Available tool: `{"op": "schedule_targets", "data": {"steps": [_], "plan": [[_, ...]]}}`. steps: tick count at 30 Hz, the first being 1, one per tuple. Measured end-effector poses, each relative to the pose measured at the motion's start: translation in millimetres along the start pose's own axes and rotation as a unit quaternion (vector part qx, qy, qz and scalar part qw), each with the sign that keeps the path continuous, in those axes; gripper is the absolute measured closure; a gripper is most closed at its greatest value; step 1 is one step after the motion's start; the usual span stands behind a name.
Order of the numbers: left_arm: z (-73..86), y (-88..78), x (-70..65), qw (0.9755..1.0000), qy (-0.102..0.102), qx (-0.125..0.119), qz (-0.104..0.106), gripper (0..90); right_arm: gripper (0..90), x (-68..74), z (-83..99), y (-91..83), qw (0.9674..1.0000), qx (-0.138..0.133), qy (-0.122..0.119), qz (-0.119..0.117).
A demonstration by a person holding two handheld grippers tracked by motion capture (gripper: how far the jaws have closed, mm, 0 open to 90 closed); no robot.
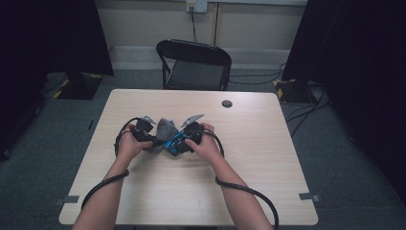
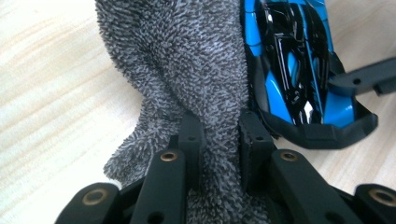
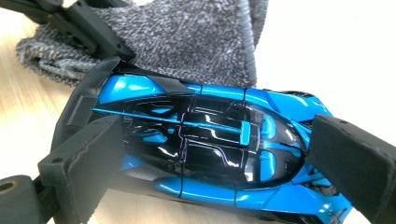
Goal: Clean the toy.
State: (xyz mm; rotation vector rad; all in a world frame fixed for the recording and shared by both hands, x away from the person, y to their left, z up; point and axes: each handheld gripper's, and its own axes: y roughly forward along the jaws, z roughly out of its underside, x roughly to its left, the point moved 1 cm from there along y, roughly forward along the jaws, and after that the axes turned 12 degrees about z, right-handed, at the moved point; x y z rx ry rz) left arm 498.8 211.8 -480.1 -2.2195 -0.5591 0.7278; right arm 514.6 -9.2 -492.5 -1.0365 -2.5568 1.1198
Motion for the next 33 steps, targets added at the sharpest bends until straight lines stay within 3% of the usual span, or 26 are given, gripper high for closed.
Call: {"op": "schedule_targets", "data": {"steps": [20, 33], "plan": [[19.2, -12.0, -7.3, 1.0, 0.001, -0.006, 0.007, 74.1, 3.5, 0.5, -0.9, -0.3, 1.0, 0.005, 0.001, 0.001], [25.9, -15.2, -13.9, 1.0, 0.005, -0.005, -0.002, 74.1, 3.4, 0.3, -0.9, -0.2, 1.0, 0.006, 0.001, 0.001]]}}
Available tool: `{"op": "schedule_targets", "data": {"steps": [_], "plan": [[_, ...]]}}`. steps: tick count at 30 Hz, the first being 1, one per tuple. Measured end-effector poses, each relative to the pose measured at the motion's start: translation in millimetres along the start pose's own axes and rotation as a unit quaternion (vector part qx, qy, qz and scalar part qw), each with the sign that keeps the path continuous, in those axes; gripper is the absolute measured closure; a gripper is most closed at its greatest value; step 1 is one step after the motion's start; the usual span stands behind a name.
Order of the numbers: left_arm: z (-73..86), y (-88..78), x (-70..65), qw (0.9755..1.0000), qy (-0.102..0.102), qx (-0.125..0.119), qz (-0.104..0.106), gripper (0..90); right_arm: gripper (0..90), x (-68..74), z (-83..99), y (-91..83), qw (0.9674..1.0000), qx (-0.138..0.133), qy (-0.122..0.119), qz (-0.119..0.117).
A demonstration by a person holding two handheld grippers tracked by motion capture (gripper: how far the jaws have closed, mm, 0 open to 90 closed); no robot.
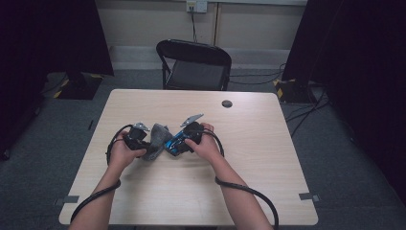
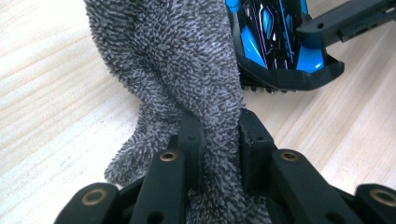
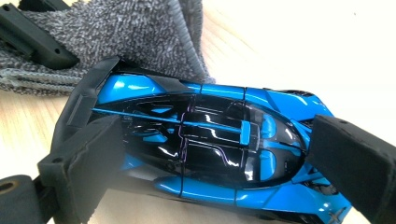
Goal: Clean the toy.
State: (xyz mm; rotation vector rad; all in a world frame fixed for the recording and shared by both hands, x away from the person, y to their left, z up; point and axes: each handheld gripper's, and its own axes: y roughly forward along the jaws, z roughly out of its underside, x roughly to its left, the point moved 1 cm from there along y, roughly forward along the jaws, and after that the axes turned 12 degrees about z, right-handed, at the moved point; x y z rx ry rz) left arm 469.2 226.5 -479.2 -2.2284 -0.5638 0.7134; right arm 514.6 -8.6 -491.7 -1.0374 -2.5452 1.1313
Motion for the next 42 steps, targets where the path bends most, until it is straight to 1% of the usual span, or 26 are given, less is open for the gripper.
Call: {"op": "schedule_targets", "data": {"steps": [5, 7, 8, 9, 11, 12, 14, 19, 23, 24, 25, 29, 30, 35, 38, 39, 42], "plan": [[3.1, -1.7, -1.8, 1.0, -0.002, 0.0, 0.002, 74.1, 3.5, -0.1, -0.3, 0.1, 1.0, 0.001, 0.0, 0.0], [4.5, -2.6, -3.3, 1.0, -0.004, 0.0, -0.002, 74.1, 3.4, -0.2, -0.4, 0.2, 1.0, 0.001, -0.001, 0.0], [5.3, -2.9, -3.8, 1.0, -0.004, -0.001, 0.001, 74.1, 3.5, -0.2, -0.4, 0.1, 1.0, 0.001, -0.001, 0.0], [6.0, -3.6, -4.5, 1.0, -0.004, 0.002, -0.001, 74.1, 3.4, -0.1, -0.5, 0.2, 1.0, 0.001, -0.001, 0.0], [7.6, -4.0, -6.0, 1.0, -0.006, 0.0, -0.001, 74.1, 3.4, -0.1, -0.4, 0.1, 1.0, 0.001, -0.001, 0.0], [8.1, -4.6, -6.7, 1.0, -0.005, 0.002, 0.001, 74.1, 3.4, 0.0, -0.4, 0.1, 1.0, 0.001, -0.001, 0.0], [8.8, -5.2, -9.1, 1.0, -0.004, 0.005, -0.002, 74.1, 3.4, -0.1, -0.2, 0.1, 1.0, 0.001, -0.001, 0.0], [12.0, -6.2, -12.8, 1.0, -0.001, 0.004, -0.004, 74.1, 3.4, 0.0, -0.5, 0.1, 1.0, 0.001, -0.002, 0.0], [15.8, -6.9, -15.2, 1.0, -0.004, -0.001, -0.002, 74.1, 3.4, -0.1, -0.6, 0.2, 1.0, 0.002, -0.001, 0.0], [16.4, -7.7, -16.0, 1.0, -0.003, 0.002, -0.003, 74.1, 3.4, -0.1, -0.5, 0.2, 1.0, 0.001, -0.001, 0.0], [17.4, -7.6, -16.8, 1.0, -0.005, -0.001, -0.001, 74.1, 3.4, -0.1, -0.5, 0.1, 1.0, 0.001, -0.002, 0.0], [20.2, -9.1, -19.3, 1.0, -0.006, -0.001, -0.001, 74.1, 3.5, 0.2, -0.4, 0.0, 1.0, 0.001, -0.001, 0.0], [21.0, -9.4, -19.8, 1.0, -0.002, -0.001, 0.0, 74.1, 3.4, 0.1, -0.4, 0.0, 1.0, 0.001, -0.001, 0.0], [25.8, -12.0, -22.6, 1.0, -0.001, -0.001, 0.002, 74.1, 3.5, 0.2, -0.1, 0.0, 1.0, 0.0, 0.0, 0.0], [28.7, -14.8, -23.8, 0.9999, -0.008, 0.0, 0.009, 74.1, 3.4, 0.2, -0.1, -0.1, 1.0, 0.0, 0.0, 0.001], [30.1, -14.9, -24.7, 1.0, -0.006, -0.002, 0.007, 74.1, 3.5, 0.1, -0.1, 0.0, 1.0, 0.0, 0.0, 0.0], [34.2, -16.8, -27.1, 0.9999, -0.007, -0.003, 0.012, 74.1, 3.5, 0.0, -0.3, 0.1, 1.0, 0.001, -0.001, 0.0]]}}
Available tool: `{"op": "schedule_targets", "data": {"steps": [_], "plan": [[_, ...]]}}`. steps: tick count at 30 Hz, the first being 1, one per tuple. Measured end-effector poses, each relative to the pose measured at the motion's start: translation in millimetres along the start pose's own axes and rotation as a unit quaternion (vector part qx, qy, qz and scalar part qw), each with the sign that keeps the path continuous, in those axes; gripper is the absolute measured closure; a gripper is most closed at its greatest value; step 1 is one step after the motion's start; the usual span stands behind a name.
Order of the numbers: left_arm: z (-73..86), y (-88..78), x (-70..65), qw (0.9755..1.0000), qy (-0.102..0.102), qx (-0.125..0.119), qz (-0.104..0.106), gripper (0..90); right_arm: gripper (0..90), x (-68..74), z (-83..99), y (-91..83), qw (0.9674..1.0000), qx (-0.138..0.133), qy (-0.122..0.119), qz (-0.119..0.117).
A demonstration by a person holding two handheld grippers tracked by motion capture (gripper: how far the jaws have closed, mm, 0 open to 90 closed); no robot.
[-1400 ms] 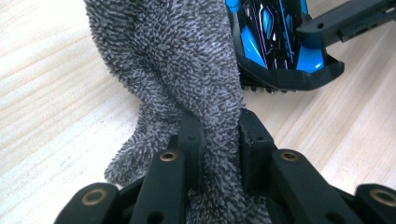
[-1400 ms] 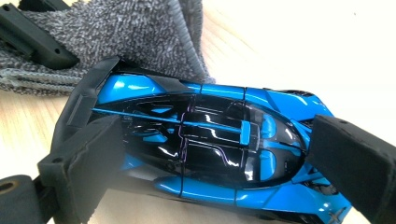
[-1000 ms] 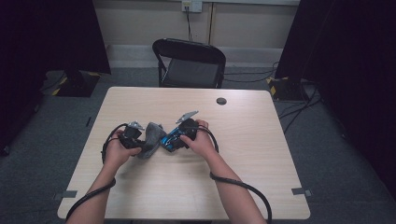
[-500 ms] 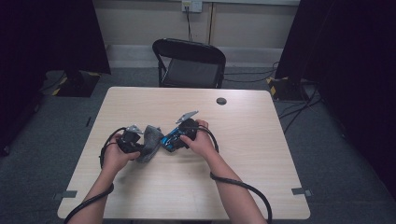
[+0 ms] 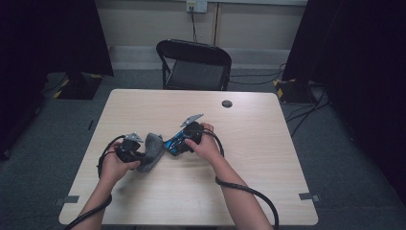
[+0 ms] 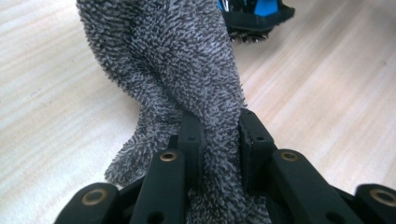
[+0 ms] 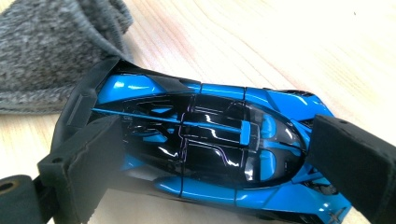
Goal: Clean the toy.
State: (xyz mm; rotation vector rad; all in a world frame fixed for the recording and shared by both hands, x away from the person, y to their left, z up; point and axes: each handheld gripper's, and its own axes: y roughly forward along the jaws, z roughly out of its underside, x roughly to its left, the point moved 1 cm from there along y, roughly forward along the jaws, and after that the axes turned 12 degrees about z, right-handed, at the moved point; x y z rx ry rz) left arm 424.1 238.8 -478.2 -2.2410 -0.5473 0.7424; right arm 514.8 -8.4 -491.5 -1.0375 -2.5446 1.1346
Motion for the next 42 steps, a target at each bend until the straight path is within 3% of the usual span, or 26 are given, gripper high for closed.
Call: {"op": "schedule_targets", "data": {"steps": [10, 11, 16, 22, 27, 28, 31, 34, 38, 42], "plan": [[14.1, -9.6, -8.4, 1.0, -0.004, -0.008, 0.002, 73.9, 3.5, 0.6, 0.0, -0.4, 1.0, 0.001, 0.001, 0.003], [15.1, -13.5, -11.4, 1.0, -0.005, 0.0, 0.002, 73.8, 3.4, 0.6, 0.0, -0.5, 1.0, 0.001, 0.001, 0.003], [14.5, -20.7, -15.3, 0.9999, -0.003, -0.01, -0.009, 73.4, 3.4, 0.6, 0.6, -0.6, 1.0, -0.001, 0.004, 0.004], [13.7, -21.4, -16.2, 0.9997, -0.008, -0.02, -0.006, 73.3, 3.7, -1.8, 3.0, -1.4, 0.9999, -0.003, 0.014, 0.006], [9.7, -23.7, -20.8, 0.9997, 0.0, -0.023, -0.005, 72.7, 6.6, -5.2, 5.8, -3.6, 0.9996, -0.011, 0.027, 0.003], [7.6, -25.4, -22.6, 0.9996, 0.005, -0.027, -0.007, 72.7, 15.1, -8.3, 6.6, -6.2, 0.9993, -0.017, 0.035, 0.001], [6.2, -26.0, -24.4, 0.9995, 0.007, -0.031, -0.008, 72.6, 14.9, -12.2, 6.5, -12.3, 0.9991, -0.022, 0.035, 0.009], [3.1, -26.0, -28.3, 0.9994, 0.01, -0.031, -0.004, 72.4, 14.5, -17.1, 5.2, -23.1, 0.9984, -0.044, 0.034, 0.006], [-1.5, -24.1, -33.2, 0.9993, 0.019, -0.031, -0.003, 72.3, 14.6, -25.0, 8.0, -38.9, 0.9987, -0.045, 0.023, 0.009], [-11.8, -20.2, -42.6, 0.9988, 0.032, -0.036, 0.003, 72.2, 14.8, -34.1, 15.7, -54.0, 0.9983, -0.047, 0.03, 0.016]]}}
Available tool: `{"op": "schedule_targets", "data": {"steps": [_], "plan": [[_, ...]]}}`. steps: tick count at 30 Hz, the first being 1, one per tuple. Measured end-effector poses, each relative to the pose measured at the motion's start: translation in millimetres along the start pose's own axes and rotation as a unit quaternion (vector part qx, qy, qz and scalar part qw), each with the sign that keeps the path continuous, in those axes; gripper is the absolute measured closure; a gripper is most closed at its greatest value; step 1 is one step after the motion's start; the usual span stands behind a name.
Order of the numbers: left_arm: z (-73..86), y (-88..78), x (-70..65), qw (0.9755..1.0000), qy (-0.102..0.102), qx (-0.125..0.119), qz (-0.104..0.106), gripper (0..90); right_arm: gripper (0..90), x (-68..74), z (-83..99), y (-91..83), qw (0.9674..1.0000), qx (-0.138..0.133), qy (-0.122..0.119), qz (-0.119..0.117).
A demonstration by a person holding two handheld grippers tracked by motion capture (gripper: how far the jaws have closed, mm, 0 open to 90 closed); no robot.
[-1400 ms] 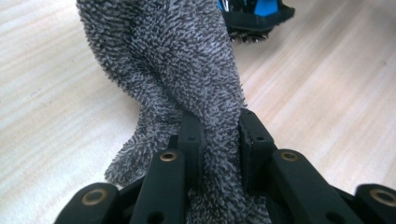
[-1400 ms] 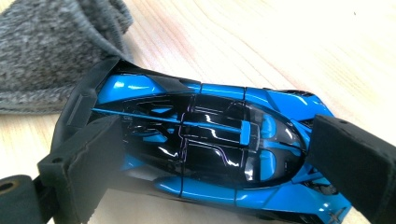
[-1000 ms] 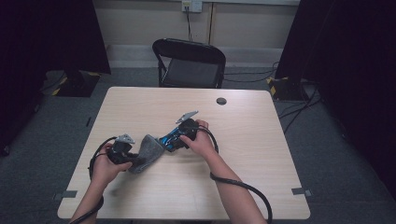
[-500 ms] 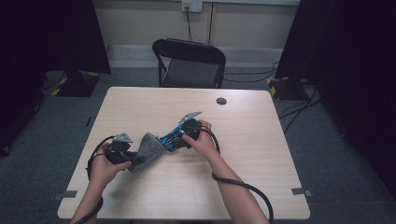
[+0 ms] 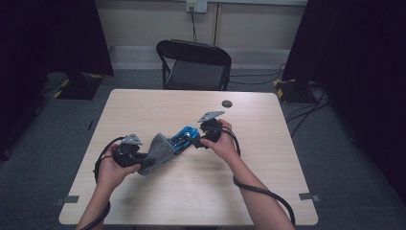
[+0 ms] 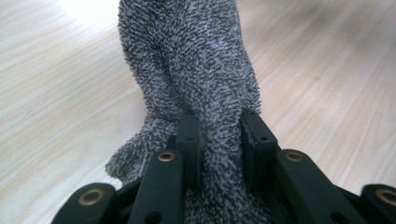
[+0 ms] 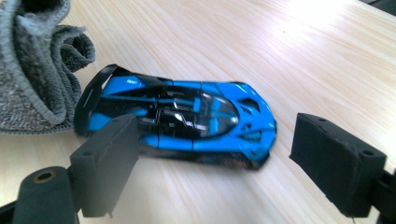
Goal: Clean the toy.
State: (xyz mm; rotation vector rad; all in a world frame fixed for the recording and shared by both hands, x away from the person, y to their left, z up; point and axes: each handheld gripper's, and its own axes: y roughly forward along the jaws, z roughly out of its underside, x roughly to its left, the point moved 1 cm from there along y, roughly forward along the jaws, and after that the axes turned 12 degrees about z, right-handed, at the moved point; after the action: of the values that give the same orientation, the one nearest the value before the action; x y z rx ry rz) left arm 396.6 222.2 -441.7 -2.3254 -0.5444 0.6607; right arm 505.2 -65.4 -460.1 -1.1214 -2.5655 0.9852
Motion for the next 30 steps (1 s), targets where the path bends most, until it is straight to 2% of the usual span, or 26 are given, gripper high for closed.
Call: {"op": "schedule_targets", "data": {"steps": [5, 6, 8, 10, 13, 16, 17, 18, 19, 20, 23, 24, 25, 29, 30], "plan": [[-11.5, 5.3, -9.4, 0.9998, 0.013, -0.009, 0.015, 72.2, 14.9, -11.9, 11.3, -14.6, 1.0, -0.001, 0.008, 0.004], [-18.2, 8.9, -14.1, 0.9995, 0.021, -0.01, 0.019, 72.3, 15.1, -18.5, 18.4, -22.8, 0.9999, -0.002, 0.012, 0.006], [-21.6, 11.5, -16.5, 0.9994, 0.022, -0.011, 0.025, 72.3, 15.1, -20.6, 20.5, -25.7, 0.9999, -0.001, 0.012, 0.007], [-31.8, 22.6, -24.7, 0.9989, 0.033, -0.007, 0.033, 72.2, 15.1, -29.4, 28.4, -40.2, 0.9998, -0.003, 0.018, 0.009], [-41.1, 37.2, -33.2, 0.9979, 0.044, 0.0, 0.048, 72.2, 15.2, -34.3, 34.9, -53.2, 0.9997, -0.009, 0.022, 0.011], [-49.3, 52.8, -40.1, 0.9968, 0.054, 0.008, 0.059, 72.2, 15.2, -38.2, 41.8, -66.0, 0.9997, -0.01, 0.016, 0.015], [-49.3, 52.8, -40.1, 0.9968, 0.054, 0.008, 0.059, 72.2, 15.2, -38.2, 41.8, -66.0, 0.9997, -0.01, 0.016, 0.015], [-52.3, 59.4, -42.0, 0.9963, 0.057, 0.01, 0.064, 72.2, 15.4, -41.8, 46.0, -74.6, 0.9996, -0.012, 0.014, 0.02], [-54.1, 63.1, -43.1, 0.9962, 0.057, 0.011, 0.065, 72.2, 15.4, -41.8, 46.0, -74.6, 0.9996, -0.012, 0.014, 0.02], [-59.0, 71.7, -46.0, 0.9955, 0.062, 0.022, 0.069, 72.2, 15.5, -44.6, 48.9, -81.5, 0.9996, -0.017, 0.016, 0.017], [-63.6, 80.3, -47.5, 0.9946, 0.065, 0.032, 0.074, 72.1, 15.9, -50.2, 53.8, -91.9, 0.9993, -0.026, 0.021, 0.015], [-67.6, 89.8, -47.7, 0.9946, 0.064, 0.034, 0.075, 72.0, 15.9, -52.4, 55.9, -95.2, 0.9992, -0.028, 0.023, 0.015], [-69.5, 94.2, -47.4, 0.9947, 0.065, 0.035, 0.072, 71.9, 16.0, -53.5, 57.0, -97.0, 0.9992, -0.028, 0.025, 0.014], [-77.0, 114.6, -49.0, 0.9935, 0.068, 0.042, 0.081, 71.9, 16.1, -58.9, 64.2, -103.9, 0.999, -0.031, 0.03, 0.015], [-77.0, 114.6, -49.0, 0.9935, 0.068, 0.042, 0.081, 71.9, 16.2, -60.2, 66.1, -105.2, 0.9989, -0.031, 0.031, 0.015]]}}
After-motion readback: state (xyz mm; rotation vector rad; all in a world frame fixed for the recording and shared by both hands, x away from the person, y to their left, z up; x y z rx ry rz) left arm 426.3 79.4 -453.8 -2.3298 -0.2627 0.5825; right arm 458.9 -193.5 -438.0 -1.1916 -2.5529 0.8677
